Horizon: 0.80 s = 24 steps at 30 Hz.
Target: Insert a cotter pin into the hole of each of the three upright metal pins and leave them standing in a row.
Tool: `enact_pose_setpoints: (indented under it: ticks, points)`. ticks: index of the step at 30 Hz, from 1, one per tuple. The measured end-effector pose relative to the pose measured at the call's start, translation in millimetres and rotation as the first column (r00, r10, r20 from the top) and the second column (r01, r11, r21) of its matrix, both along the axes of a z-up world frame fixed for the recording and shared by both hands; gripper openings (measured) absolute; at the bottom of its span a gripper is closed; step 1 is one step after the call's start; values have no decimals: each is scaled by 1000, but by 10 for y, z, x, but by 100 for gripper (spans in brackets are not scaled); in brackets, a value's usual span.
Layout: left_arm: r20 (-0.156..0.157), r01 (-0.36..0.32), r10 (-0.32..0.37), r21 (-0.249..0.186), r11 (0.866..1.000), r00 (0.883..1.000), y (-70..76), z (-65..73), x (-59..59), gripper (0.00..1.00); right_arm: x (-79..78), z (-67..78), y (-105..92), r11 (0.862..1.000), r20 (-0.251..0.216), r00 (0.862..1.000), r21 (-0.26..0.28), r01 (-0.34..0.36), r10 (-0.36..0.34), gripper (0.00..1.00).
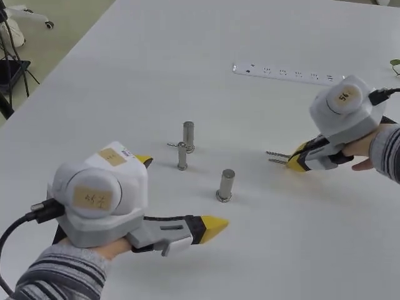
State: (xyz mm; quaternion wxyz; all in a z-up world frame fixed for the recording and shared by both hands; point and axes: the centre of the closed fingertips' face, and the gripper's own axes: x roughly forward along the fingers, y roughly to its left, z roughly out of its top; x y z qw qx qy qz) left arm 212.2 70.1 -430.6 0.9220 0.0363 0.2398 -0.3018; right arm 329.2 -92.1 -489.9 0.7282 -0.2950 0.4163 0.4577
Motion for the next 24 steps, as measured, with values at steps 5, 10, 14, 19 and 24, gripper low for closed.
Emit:
enact_pose_setpoints:
  ticks: [5,10,14,19,24]
  points:
    - [-2,6,-6,9,1000,1000,-3,-3,-6,95,-15,-7,-1,996,26,996,-44,-80,81,0]
    - [1,4,-4,12,1000,1000,6,7,-8,94,-28,-4,4,994,36,994,-56,-96,99,0]
    - [3,1,-1,14,1000,1000,18,15,-20,92,-58,47,32,992,63,991,-47,-115,118,0]
    - [3,7,-7,16,1000,1000,1,19,-42,90,-111,164,66,993,88,989,-18,-119,120,0]
    - [1,14,-14,22,1000,1000,-14,20,-65,86,-218,284,124,990,122,982,3,-142,141,0]
